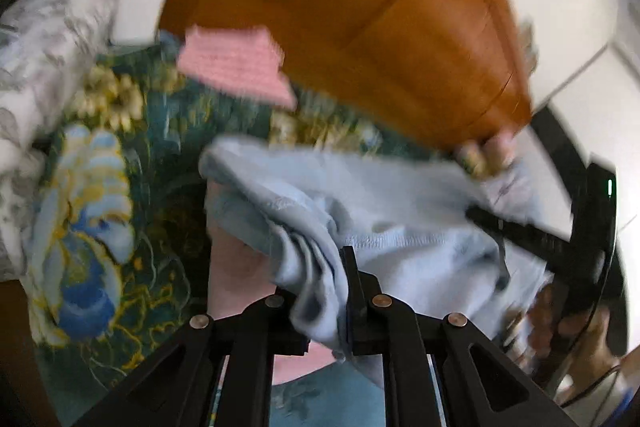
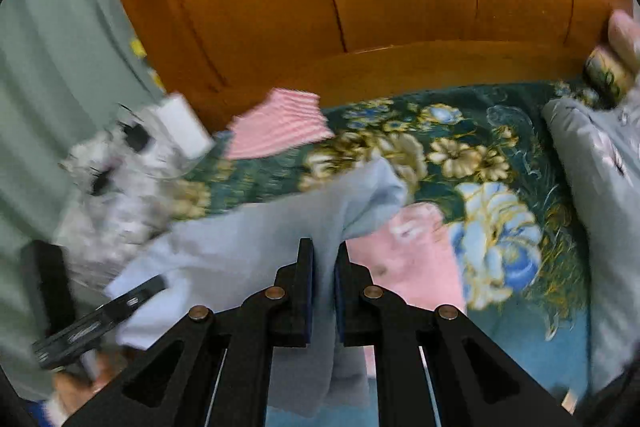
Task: Fold clothes
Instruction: 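Lower the folded shirt onto the pink fleece stack and open both grippers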
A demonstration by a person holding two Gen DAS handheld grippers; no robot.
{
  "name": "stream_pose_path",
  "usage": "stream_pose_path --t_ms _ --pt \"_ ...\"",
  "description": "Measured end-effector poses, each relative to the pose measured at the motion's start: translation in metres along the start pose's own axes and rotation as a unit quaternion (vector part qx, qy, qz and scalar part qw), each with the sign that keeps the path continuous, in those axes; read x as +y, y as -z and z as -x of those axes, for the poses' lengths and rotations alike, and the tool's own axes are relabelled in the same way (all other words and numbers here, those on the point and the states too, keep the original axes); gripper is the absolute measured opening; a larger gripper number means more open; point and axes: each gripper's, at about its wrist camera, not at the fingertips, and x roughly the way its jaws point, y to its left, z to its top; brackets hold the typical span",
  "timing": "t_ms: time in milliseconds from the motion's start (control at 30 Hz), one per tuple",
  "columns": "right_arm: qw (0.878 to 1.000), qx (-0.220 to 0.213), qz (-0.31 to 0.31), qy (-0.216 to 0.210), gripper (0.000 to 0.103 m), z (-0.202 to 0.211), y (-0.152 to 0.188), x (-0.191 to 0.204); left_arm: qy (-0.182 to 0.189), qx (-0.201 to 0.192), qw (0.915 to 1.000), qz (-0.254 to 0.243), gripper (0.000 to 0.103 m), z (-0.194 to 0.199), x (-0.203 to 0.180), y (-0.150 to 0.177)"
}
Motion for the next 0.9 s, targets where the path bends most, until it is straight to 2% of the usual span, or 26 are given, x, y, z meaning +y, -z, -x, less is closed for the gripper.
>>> stream_pose_path --t_ms 67,200,267,333,400,533,600,667,767,800,900 --pt "0.999 0.032 -0.011 0.032 0.009 -0.034 0.006 -0.013 -0.009 0.031 0.9994 -0.013 0.013 -0.020 0.003 0.008" --pt "0.995 0.066 -0.035 0.062 0.009 -0.070 0.027 -0.039 -0.003 0.055 0.9982 -0.024 0.016 -0.029 0.010 0.019" --pt "0.996 0.053 -0.041 0.067 0.010 -0.061 0.029 -0.043 0.003 0.067 0.9977 -0.010 0.020 -0.025 0.018 0.021" --pt "0.996 0.040 -0.046 0.072 0.013 -0.051 0.031 -0.047 -0.008 0.074 0.9972 -0.006 0.026 -0.016 0.024 0.023" --pt "0.995 0.027 -0.052 0.076 0.014 -0.042 0.033 -0.050 -0.024 0.065 0.9976 -0.007 0.027 0.000 0.027 0.022" --pt "0.994 0.002 -0.063 0.086 0.016 -0.024 0.037 -0.057 -0.068 0.016 0.9974 -0.019 0.028 0.028 0.018 0.016" --pt "0.996 -0.013 -0.053 0.073 0.016 -0.016 0.039 -0.047 -0.065 0.003 0.9965 -0.053 0.028 0.030 -0.002 0.015" --pt "0.999 -0.010 -0.025 0.021 0.016 -0.016 0.047 -0.019 -0.057 -0.006 0.9924 -0.109 0.029 0.027 -0.028 0.019" --pt "1.000 0.021 0.023 -0.006 0.016 -0.033 0.063 0.010 -0.080 0.005 0.9827 -0.167 0.033 0.006 -0.042 0.028" --pt "0.999 0.032 0.038 -0.010 0.016 -0.040 0.068 0.017 -0.091 0.018 0.9810 -0.170 0.033 -0.006 -0.040 0.028" --pt "0.998 0.041 0.023 0.040 0.016 -0.061 0.072 0.004 -0.109 0.057 0.9821 -0.143 0.033 -0.033 -0.026 0.023"
